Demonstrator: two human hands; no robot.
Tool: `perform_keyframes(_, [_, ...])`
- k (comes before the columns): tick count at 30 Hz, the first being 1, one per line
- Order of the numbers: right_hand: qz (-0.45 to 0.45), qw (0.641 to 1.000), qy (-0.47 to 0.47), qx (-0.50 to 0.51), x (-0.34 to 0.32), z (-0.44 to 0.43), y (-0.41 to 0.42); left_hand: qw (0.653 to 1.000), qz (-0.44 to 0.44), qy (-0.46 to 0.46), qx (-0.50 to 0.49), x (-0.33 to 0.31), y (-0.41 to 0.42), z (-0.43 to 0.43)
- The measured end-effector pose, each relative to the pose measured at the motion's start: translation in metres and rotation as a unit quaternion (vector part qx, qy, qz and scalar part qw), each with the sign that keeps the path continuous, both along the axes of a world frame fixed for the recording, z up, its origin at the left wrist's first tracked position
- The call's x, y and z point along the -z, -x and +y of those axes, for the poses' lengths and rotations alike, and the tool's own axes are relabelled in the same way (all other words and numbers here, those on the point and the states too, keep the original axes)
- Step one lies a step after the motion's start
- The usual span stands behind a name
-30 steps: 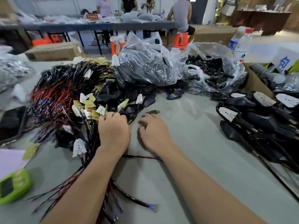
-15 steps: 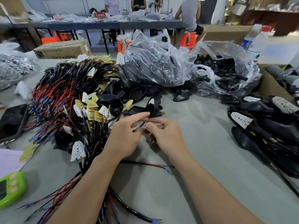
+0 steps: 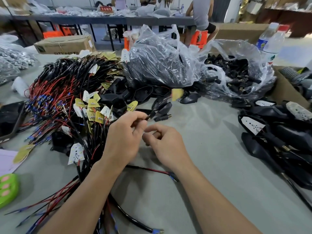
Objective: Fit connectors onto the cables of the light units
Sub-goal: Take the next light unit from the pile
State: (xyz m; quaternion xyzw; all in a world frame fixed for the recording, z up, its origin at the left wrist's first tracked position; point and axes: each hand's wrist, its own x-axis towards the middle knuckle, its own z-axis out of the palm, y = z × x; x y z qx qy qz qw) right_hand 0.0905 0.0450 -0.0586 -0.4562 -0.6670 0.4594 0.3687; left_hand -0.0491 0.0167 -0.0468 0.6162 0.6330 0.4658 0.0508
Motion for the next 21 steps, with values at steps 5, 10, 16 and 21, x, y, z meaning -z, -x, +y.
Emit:
perform_keyframes(5, [0.065,0.995,0.043,-0.061,-0.006,-0.002,-0.007,0.988,-0.142,0.015,0.053,-0.005,-0.015,-0.001])
perform_keyframes(10, [0.086,0.992,0.079,0.044,-0.002,0.010,-0.006,0.989,-0.136,0.046,0.044,-0.006,-0.015,0.000])
perform_keyframes(16, [0.240,0.957,0.075,0.144,-0.015,0.028,-0.022,0.983,-0.064,0.169,0.028,0.002,-0.007,0.001])
perform_keyframes(21, [0.232,0.950,0.007,0.207,-0.021,0.031,-0.032,0.974,-0.142,0.167,0.062,0.000,-0.011,0.002])
